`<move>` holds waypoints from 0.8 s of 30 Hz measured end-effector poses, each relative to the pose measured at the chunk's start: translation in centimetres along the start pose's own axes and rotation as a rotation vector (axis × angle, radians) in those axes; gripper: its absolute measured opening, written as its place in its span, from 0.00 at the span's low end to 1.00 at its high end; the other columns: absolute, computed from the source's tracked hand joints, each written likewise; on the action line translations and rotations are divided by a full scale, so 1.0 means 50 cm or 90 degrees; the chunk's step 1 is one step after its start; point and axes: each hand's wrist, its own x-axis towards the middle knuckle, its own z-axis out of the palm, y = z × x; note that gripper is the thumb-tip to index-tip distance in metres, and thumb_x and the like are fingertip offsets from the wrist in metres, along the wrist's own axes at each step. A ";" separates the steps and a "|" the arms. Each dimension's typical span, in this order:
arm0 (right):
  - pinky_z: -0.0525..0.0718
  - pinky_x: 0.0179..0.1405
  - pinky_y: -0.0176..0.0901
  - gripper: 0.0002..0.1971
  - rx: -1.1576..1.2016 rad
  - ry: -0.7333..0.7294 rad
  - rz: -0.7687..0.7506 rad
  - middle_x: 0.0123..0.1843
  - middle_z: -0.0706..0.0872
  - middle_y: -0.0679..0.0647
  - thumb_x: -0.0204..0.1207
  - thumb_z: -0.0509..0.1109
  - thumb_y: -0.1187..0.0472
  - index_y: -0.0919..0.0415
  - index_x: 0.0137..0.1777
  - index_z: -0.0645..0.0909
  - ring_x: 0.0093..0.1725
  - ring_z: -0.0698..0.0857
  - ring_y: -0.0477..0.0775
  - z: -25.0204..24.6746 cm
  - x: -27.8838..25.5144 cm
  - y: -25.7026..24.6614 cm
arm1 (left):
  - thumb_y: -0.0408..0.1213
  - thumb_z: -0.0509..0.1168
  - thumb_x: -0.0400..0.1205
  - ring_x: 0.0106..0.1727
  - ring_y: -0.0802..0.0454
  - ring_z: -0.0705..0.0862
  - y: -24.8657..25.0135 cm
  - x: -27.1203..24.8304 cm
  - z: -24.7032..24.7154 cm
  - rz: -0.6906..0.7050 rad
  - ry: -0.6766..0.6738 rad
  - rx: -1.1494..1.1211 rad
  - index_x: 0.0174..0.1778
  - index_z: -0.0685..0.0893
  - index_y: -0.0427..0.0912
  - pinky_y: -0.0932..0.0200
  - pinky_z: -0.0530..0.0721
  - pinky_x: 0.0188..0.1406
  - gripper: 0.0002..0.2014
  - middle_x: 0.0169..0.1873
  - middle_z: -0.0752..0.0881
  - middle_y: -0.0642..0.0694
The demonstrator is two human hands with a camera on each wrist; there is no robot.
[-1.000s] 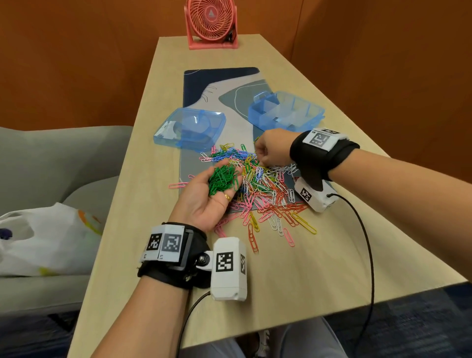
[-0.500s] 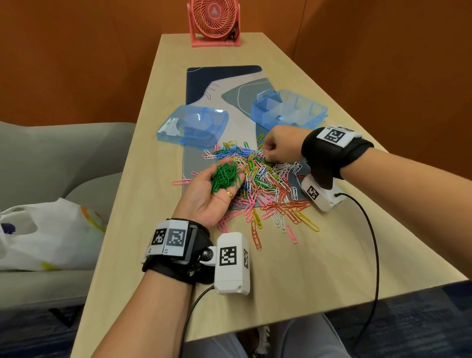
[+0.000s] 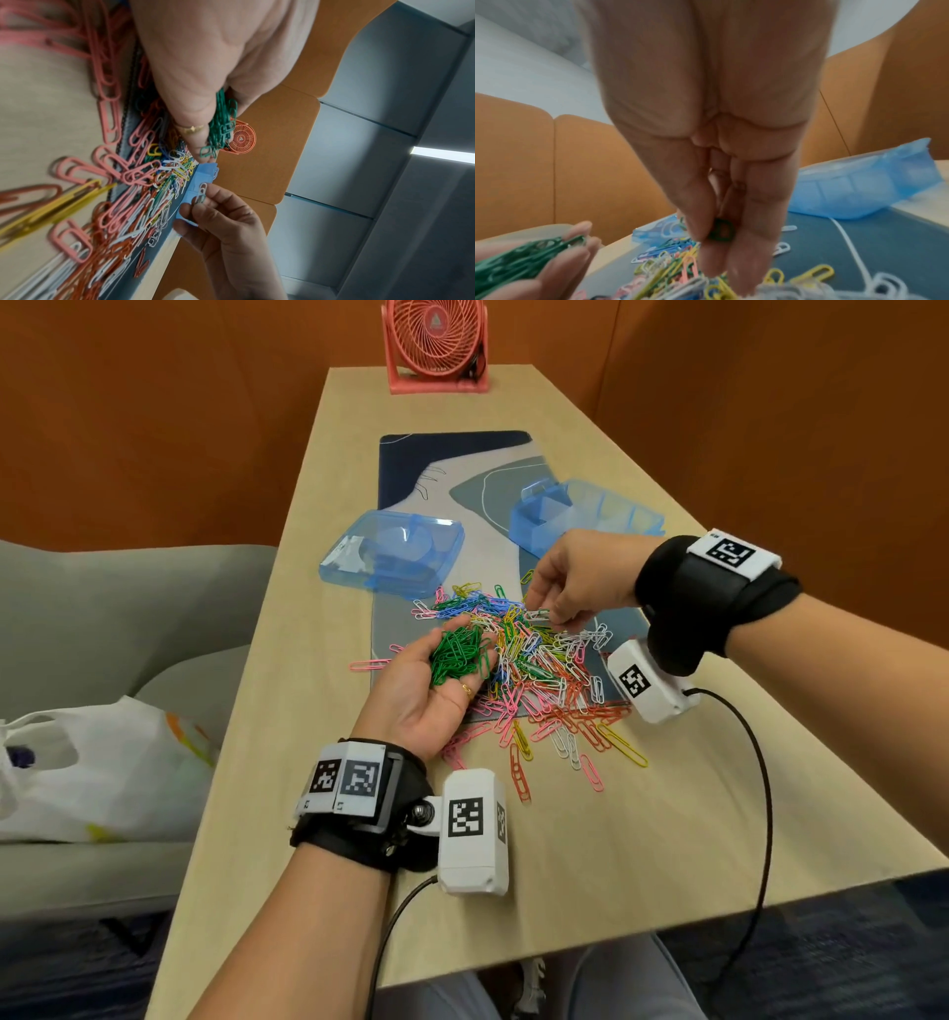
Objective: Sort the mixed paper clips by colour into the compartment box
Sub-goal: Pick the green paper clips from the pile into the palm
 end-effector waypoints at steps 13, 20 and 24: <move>0.89 0.27 0.41 0.05 -0.049 0.048 0.026 0.33 0.86 0.59 0.76 0.69 0.73 0.65 0.47 0.83 0.30 0.87 0.51 -0.011 -0.014 -0.007 | 0.32 0.49 0.88 0.45 0.41 0.83 0.001 0.002 0.000 -0.001 -0.005 0.002 0.47 0.79 0.32 0.55 0.88 0.35 0.14 0.45 0.82 0.33; 0.87 0.30 0.34 0.07 0.101 -0.018 -0.116 0.33 0.87 0.58 0.77 0.69 0.73 0.61 0.46 0.82 0.28 0.87 0.47 0.014 -0.032 -0.065 | 0.32 0.51 0.87 0.45 0.42 0.84 -0.002 0.004 -0.001 0.002 -0.001 0.004 0.48 0.80 0.31 0.53 0.88 0.39 0.13 0.44 0.84 0.33; 0.87 0.30 0.32 0.08 0.045 -0.011 -0.121 0.35 0.87 0.59 0.78 0.67 0.75 0.66 0.50 0.83 0.24 0.86 0.41 0.023 -0.027 -0.081 | 0.33 0.50 0.88 0.44 0.41 0.84 0.001 0.005 -0.003 -0.002 0.000 -0.009 0.48 0.80 0.31 0.52 0.88 0.37 0.14 0.42 0.84 0.33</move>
